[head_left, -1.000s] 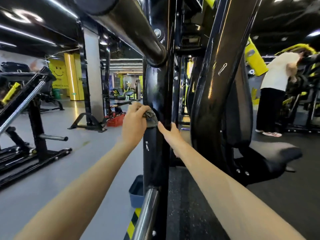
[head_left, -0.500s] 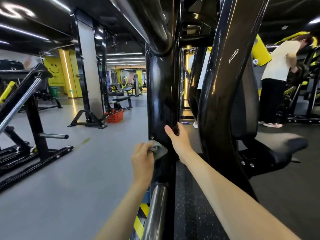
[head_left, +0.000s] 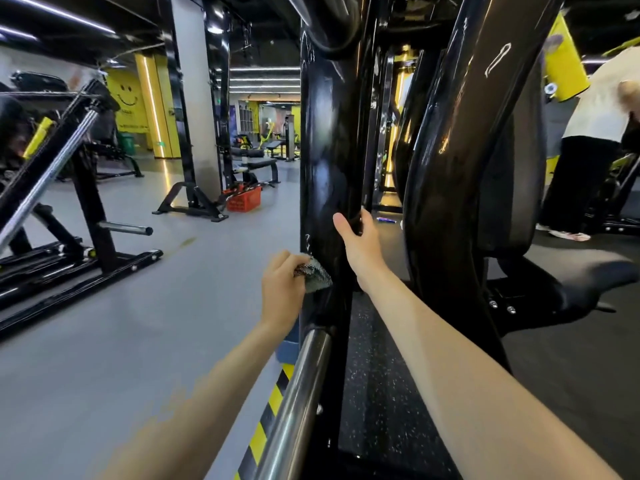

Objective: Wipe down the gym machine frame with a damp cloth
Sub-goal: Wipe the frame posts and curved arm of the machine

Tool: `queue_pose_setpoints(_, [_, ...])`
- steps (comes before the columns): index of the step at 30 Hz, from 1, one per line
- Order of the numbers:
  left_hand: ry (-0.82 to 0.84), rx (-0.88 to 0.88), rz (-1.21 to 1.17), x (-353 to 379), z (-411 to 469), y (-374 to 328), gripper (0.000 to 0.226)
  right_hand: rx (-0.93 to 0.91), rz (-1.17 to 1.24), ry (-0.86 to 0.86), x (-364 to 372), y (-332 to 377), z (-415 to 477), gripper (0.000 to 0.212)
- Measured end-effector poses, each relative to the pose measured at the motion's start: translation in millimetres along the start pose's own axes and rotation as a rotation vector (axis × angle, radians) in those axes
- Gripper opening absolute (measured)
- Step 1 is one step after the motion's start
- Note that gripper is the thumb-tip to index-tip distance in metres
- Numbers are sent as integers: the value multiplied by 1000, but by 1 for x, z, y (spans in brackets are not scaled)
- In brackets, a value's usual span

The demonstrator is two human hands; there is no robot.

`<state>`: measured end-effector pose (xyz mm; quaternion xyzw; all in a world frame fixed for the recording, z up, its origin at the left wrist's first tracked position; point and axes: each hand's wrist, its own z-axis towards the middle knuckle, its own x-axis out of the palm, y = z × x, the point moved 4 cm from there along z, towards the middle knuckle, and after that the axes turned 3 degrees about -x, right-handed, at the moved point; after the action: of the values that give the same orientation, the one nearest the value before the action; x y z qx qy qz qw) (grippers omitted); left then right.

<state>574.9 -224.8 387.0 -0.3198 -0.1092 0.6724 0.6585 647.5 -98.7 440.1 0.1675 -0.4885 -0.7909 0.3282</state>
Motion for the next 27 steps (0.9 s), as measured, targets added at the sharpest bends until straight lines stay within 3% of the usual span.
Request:
queue_pose_setpoints(5, [-129, -22, -54, -9, 49, -29, 39, 9, -9, 13, -2, 1, -2, 22])
queue_pose_setpoints(11, [21, 16, 36, 3, -6, -5, 36, 8, -23, -16, 1, 3, -4, 41])
queue_pose_setpoints(14, [-3, 49, 44, -2, 30, -25, 36, 15, -21, -8, 1, 4, -3, 25])
queue_pose_setpoints(17, [-61, 69, 47, 2, 35, -27, 38, 19, -19, -7, 0, 1, -2, 25])
queue_pose_setpoints(23, [56, 405, 232, 4, 2, -10, 33, -9, -1, -10, 1, 4, -4, 32])
queue_pose_setpoints(27, [-44, 283, 155, -4, 44, -35, 38, 18, -19, -13, 2, 5, -4, 31])
